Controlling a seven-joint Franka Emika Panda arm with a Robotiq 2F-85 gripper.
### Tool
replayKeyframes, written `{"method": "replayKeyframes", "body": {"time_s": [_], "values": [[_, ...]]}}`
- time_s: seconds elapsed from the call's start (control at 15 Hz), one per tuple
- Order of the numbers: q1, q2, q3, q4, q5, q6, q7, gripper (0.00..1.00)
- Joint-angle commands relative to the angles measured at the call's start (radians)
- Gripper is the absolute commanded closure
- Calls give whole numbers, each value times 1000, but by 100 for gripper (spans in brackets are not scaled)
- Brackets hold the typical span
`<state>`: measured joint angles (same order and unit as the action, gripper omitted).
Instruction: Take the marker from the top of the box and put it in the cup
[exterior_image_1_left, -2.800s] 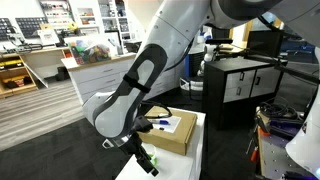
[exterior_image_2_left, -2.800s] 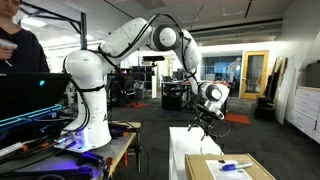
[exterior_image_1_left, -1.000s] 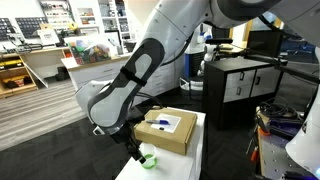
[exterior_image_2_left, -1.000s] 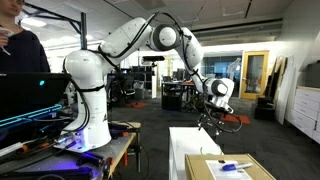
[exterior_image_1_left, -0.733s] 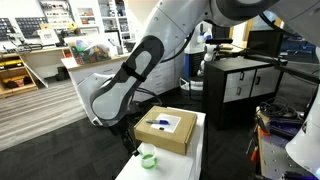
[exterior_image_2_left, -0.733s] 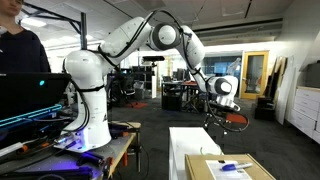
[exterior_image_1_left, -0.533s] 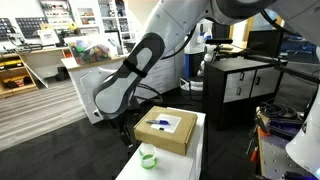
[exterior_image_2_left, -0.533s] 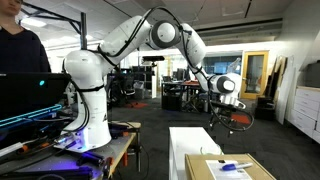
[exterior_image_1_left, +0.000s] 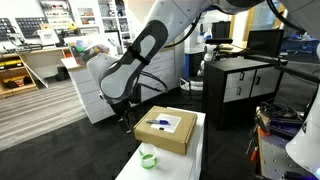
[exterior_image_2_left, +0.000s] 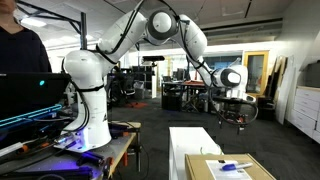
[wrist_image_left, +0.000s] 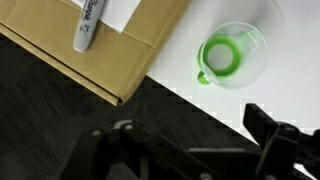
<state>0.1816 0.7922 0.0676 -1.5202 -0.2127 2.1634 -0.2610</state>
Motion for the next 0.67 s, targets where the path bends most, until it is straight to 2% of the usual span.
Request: {"method": "replayKeyframes", "body": {"time_s": [0.0, 0.6], "values": [[-15, -93, -18, -141, -8, 61, 91, 0], [-87, -177, -58, -327, 4, 166, 164, 0]]}}
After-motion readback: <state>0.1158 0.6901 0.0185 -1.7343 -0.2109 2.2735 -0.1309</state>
